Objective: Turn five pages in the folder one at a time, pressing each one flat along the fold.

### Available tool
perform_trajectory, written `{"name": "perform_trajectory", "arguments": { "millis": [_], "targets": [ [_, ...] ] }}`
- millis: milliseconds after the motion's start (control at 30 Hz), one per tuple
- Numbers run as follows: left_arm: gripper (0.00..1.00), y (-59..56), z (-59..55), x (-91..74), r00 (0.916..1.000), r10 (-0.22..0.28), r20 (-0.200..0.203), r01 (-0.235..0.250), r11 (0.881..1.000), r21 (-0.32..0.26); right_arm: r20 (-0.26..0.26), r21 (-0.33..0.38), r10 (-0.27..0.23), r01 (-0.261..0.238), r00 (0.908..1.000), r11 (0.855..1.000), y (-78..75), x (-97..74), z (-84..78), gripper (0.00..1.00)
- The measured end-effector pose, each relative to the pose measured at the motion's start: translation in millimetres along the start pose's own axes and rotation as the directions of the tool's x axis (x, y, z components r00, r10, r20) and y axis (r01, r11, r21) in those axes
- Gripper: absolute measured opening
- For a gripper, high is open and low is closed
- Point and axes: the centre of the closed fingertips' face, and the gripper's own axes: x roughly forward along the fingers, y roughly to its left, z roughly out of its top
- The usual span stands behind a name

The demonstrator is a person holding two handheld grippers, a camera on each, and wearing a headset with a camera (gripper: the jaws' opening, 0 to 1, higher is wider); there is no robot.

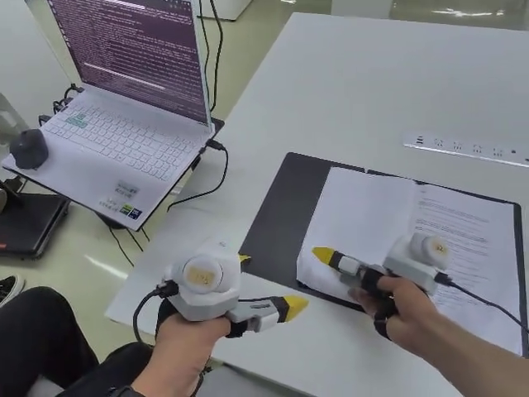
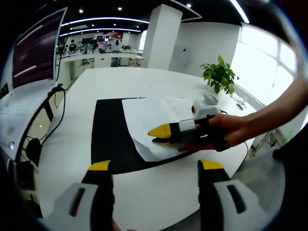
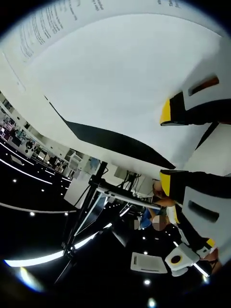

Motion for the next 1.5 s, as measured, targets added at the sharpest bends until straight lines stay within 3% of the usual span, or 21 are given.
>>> {"name": "perform_trajectory", "arguments": {
  "millis": [167, 333, 667, 733, 833, 933, 1067, 1267, 1400, 1500],
  "targets": [
    [0.7, -1.8, -5.1, 1.7, 0.9998, -0.011, -0.019, 0.011, 1.0, 0.0, -0.009, 0.007, 0.071, -0.071, 0.9975, 0.997, 15.3, -8.4, -3.9, 0.53],
    [0.68, 5.9, -8.6, 4.2, 0.9989, -0.011, -0.045, 0.012, 1.0, 0.017, -0.007, -0.054, 0.082, -0.082, 0.9966, 0.995, 23.3, -24.5, -7.3, 0.55],
    [0.61, 11.8, -14.7, 14.0, 0.9954, -0.029, -0.092, 0.032, 0.999, 0.038, -0.04, -0.167, 0.032, -0.039, 0.9987, 0.985, 22.6, -69.7, -33.2, 0.53],
    [0.59, 12.7, -16.6, 18.0, 0.994, -0.032, -0.105, 0.036, 0.998, 0.044, -0.02, -0.158, 0.025, -0.027, 0.9995, 0.987, 19.9, -79.9, -34.7, 0.5],
    [0.53, 13.3, -16.9, 23.7, 0.9926, -0.032, -0.117, 0.038, 0.998, 0.046, -0.028, -0.171, 0.017, -0.021, 0.9995, 0.985, 16.3, -96.5, -40.5, 0.5],
    [0.46, 11.8, -12.0, 28.8, 0.9941, -0.043, -0.1, 0.047, 0.998, 0.04, -0.054, -0.208, -0.005, -0.007, 0.9985, 0.978, 11.6, -113.2, -47.4, 0.5],
    [0.37, 9.0, -10.2, 40.6, 0.9936, -0.057, -0.098, 0.062, 0.997, 0.042, -0.015, -0.192, -0.027, 0.023, 0.9995, 0.981, 4.5, -134.6, -44.8, 0.49],
    [0.25, -1.7, -5.2, 58.2, 0.9908, -0.097, -0.094, 0.102, 0.994, 0.047, 0.026, -0.179, -0.059, 0.062, 0.9979, 0.982, -3.5, -154.7, -42.8, 0.48],
    [0.13, -5.0, 0.6, 68.9, 0.9903, -0.11, -0.085, 0.113, 0.993, 0.037, 0.057, -0.15, -0.063, 0.071, 0.9964, 0.986, -3.9, -159.1, -43.0, 0.47],
    [0.06, -6.4, 4.5, 75.2, 0.9906, -0.118, -0.07, 0.12, 0.992, 0.031, 0.04, -0.157, -0.065, 0.071, 0.997, 0.985, -2.6, -158.4, -47.0, 0.46]
  ]
}}
